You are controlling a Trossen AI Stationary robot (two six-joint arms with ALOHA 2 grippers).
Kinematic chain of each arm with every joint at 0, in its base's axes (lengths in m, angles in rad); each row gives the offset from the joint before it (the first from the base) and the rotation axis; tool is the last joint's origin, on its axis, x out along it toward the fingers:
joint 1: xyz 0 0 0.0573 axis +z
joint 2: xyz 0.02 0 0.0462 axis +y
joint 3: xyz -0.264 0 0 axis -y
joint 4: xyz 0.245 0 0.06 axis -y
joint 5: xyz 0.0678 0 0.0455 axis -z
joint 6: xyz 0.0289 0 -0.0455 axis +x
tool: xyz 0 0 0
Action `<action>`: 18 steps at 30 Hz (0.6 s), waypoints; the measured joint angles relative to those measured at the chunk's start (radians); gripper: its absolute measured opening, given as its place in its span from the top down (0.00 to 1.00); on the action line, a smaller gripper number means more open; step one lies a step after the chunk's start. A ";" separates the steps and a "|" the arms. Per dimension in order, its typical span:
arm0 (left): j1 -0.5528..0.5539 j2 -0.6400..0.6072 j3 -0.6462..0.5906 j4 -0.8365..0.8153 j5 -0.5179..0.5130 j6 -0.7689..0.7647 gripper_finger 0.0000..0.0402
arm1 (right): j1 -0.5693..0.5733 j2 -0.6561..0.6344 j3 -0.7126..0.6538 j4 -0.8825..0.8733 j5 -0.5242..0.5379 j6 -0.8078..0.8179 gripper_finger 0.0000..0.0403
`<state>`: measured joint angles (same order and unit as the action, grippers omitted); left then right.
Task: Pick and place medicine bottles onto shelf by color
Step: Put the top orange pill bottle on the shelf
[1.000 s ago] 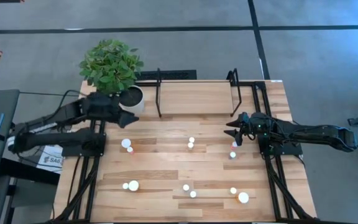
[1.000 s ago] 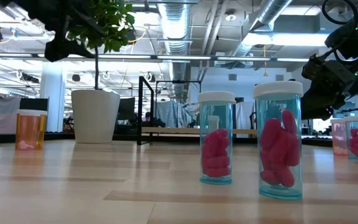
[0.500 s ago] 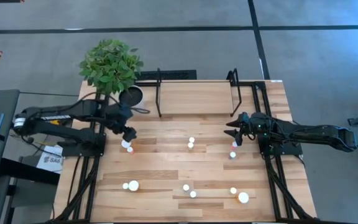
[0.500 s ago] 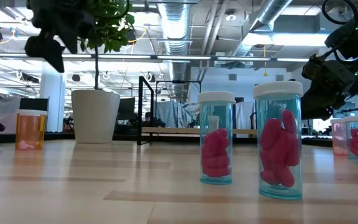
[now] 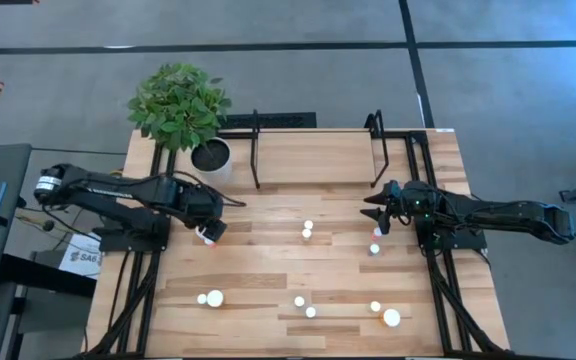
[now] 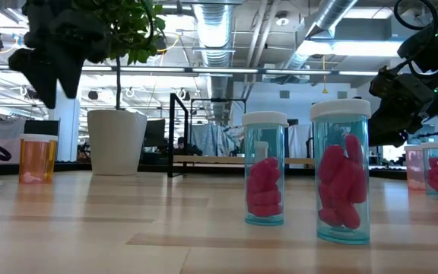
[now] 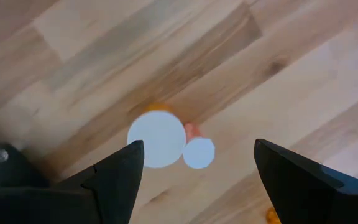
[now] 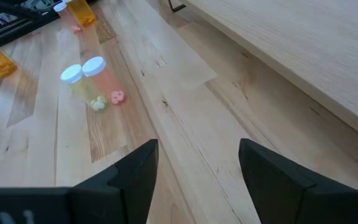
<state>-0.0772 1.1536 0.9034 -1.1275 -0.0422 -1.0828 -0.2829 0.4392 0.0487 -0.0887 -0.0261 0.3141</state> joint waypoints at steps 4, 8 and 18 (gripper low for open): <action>-0.036 0.013 -0.008 0.003 -0.043 -0.042 0.28 | 0.000 0.000 0.000 0.000 0.000 0.000 0.38; -0.068 0.012 -0.008 -0.010 -0.153 -0.043 0.28 | 0.000 0.000 0.000 0.001 0.000 0.000 0.38; -0.093 0.012 -0.008 -0.062 -0.176 -0.081 0.28 | 0.000 0.000 0.000 0.005 0.000 0.000 0.38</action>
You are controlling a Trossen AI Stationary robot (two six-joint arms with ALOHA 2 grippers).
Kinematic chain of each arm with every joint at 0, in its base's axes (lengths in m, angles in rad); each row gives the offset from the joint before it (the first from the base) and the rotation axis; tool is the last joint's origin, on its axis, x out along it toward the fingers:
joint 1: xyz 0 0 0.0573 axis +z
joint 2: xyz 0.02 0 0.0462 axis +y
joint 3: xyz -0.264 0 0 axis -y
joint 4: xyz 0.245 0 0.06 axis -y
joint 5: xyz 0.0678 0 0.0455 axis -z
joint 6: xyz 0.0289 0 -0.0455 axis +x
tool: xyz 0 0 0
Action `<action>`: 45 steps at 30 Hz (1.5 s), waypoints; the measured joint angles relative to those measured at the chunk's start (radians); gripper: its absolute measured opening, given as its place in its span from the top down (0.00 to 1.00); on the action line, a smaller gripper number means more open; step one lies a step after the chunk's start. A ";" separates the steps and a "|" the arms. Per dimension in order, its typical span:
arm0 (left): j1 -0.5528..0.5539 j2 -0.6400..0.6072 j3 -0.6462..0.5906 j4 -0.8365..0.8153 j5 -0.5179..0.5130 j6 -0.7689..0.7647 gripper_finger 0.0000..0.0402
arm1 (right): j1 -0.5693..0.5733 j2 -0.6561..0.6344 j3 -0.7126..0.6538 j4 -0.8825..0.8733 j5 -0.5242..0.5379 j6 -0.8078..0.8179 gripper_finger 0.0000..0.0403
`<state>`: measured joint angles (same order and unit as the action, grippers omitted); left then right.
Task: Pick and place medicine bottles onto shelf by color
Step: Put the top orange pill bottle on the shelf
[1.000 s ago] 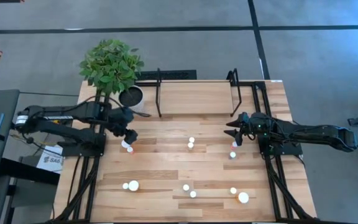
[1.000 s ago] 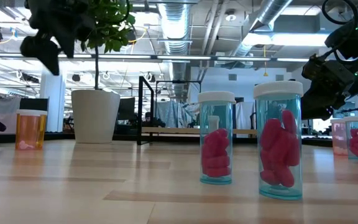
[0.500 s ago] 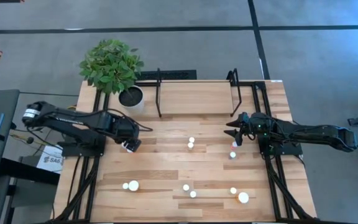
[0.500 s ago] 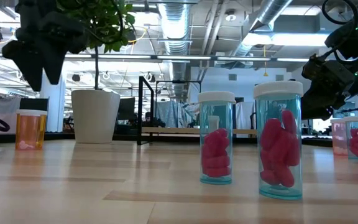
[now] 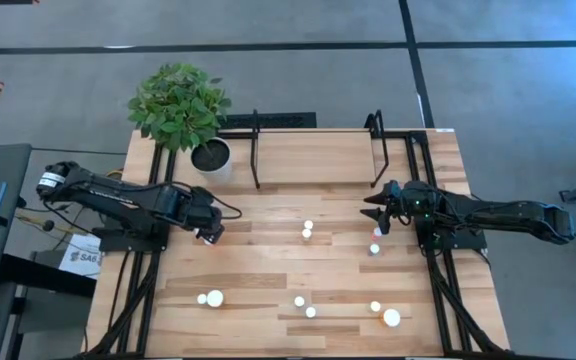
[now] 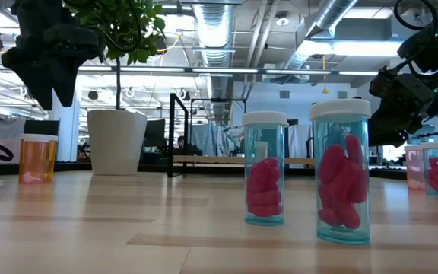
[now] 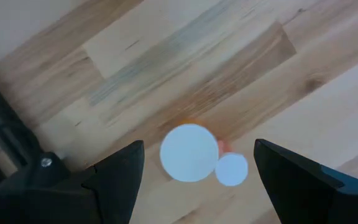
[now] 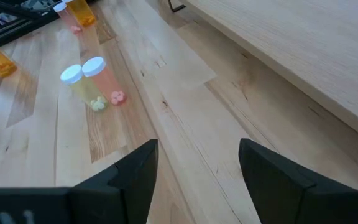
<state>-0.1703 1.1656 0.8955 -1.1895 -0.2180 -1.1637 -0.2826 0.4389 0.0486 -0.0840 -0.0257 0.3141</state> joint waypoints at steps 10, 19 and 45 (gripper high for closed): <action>-0.025 0.000 -0.101 0.108 0.004 -0.135 0.28 | 0.000 0.000 0.000 0.002 0.000 0.000 0.38; -0.029 0.000 -0.160 0.145 0.020 -0.188 0.28 | 0.000 0.000 0.000 0.002 0.000 0.000 0.38; -0.029 -0.001 -0.232 0.247 0.021 -0.140 0.28 | 0.000 0.000 0.000 0.002 0.000 0.000 0.38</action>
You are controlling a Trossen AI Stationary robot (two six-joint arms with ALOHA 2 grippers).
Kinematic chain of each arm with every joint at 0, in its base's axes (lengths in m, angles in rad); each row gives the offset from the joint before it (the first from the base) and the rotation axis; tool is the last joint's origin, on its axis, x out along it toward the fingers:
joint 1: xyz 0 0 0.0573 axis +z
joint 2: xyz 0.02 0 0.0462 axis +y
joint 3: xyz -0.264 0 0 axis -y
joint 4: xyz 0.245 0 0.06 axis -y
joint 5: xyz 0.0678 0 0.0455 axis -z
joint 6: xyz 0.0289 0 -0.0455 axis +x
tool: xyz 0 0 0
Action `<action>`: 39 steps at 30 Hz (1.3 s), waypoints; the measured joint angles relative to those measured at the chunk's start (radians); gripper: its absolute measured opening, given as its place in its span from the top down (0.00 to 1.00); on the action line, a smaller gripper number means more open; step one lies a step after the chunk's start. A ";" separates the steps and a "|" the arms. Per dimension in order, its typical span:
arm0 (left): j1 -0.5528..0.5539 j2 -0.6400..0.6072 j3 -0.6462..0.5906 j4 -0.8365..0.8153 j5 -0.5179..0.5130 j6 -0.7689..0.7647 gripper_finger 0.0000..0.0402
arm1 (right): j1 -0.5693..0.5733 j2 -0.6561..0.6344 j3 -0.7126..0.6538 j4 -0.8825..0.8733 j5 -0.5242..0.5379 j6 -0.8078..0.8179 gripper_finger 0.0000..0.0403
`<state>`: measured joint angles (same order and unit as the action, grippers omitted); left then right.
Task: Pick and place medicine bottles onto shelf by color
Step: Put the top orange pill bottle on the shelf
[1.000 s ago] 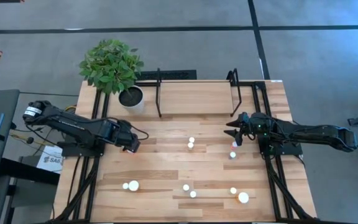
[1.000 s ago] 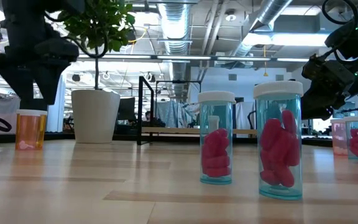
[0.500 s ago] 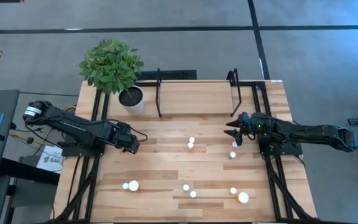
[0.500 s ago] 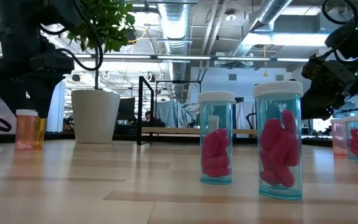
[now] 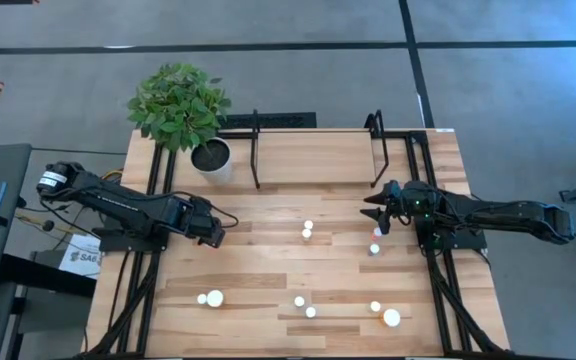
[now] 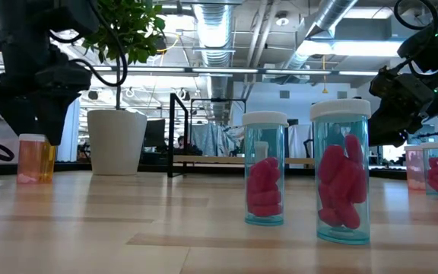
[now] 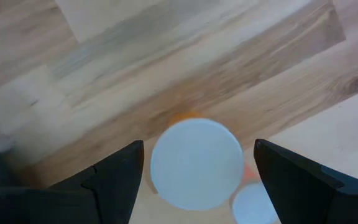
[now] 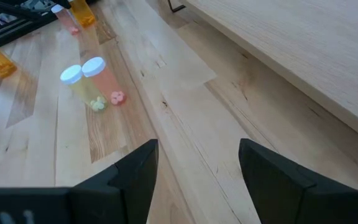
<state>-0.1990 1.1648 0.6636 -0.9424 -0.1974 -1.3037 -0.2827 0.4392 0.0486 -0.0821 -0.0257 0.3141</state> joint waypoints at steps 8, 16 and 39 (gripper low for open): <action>0.000 0.000 0.000 0.007 -0.012 0.008 0.28 | 0.000 0.000 0.000 0.000 0.000 0.000 0.38; 0.000 0.000 0.000 0.006 -0.020 0.003 0.28 | 0.000 0.000 0.000 0.000 0.000 0.000 0.38; -0.003 0.000 0.001 -0.020 -0.018 -0.097 0.28 | 0.000 0.000 0.000 0.000 0.000 0.000 0.38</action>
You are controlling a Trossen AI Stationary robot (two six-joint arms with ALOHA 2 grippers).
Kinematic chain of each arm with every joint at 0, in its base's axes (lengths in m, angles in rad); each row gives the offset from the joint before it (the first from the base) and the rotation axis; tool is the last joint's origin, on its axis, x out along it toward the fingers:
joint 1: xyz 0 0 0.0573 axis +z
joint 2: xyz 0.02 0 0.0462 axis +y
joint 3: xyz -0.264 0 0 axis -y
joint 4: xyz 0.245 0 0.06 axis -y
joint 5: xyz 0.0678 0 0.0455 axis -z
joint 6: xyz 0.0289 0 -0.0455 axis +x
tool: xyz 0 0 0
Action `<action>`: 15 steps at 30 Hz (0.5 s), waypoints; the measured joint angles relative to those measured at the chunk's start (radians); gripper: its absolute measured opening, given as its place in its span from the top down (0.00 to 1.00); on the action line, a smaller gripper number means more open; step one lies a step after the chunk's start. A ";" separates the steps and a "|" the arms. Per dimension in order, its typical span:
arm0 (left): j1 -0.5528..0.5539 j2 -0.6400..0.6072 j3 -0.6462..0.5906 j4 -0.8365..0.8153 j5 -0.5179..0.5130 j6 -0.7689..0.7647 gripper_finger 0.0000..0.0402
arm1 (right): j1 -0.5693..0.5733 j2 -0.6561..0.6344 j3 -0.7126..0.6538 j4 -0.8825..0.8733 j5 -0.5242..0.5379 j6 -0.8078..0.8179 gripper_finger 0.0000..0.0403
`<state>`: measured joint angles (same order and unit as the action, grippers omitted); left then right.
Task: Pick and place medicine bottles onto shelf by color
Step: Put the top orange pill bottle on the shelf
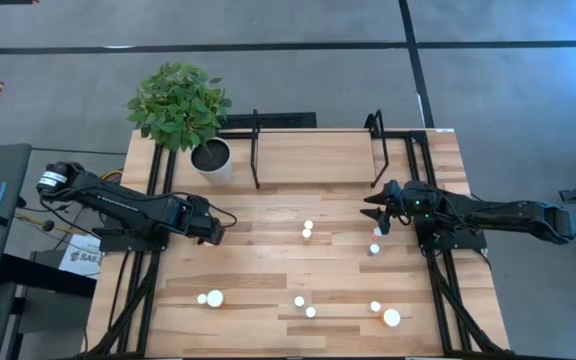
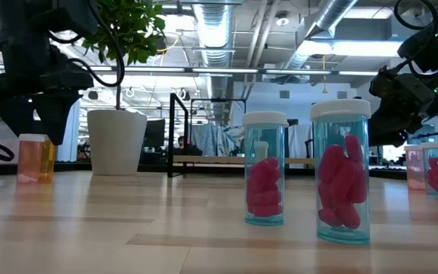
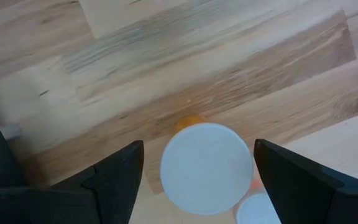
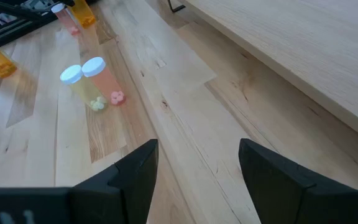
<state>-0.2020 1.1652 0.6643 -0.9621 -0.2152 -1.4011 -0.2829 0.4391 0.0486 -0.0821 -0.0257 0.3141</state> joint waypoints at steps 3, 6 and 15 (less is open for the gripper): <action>0.000 0.000 0.000 0.000 0.003 -0.008 0.28 | 0.000 0.000 0.000 0.000 0.000 0.000 0.38; 0.000 0.002 0.000 0.000 0.005 -0.010 0.28 | 0.000 0.000 0.000 0.000 0.000 0.000 0.38; -0.003 0.098 0.001 0.035 0.024 -0.001 0.28 | 0.000 0.000 0.000 0.005 0.000 0.000 0.38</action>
<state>-0.2050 1.2635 0.6651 -0.9275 -0.1917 -1.4025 -0.2829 0.4390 0.0486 -0.0772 -0.0257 0.3141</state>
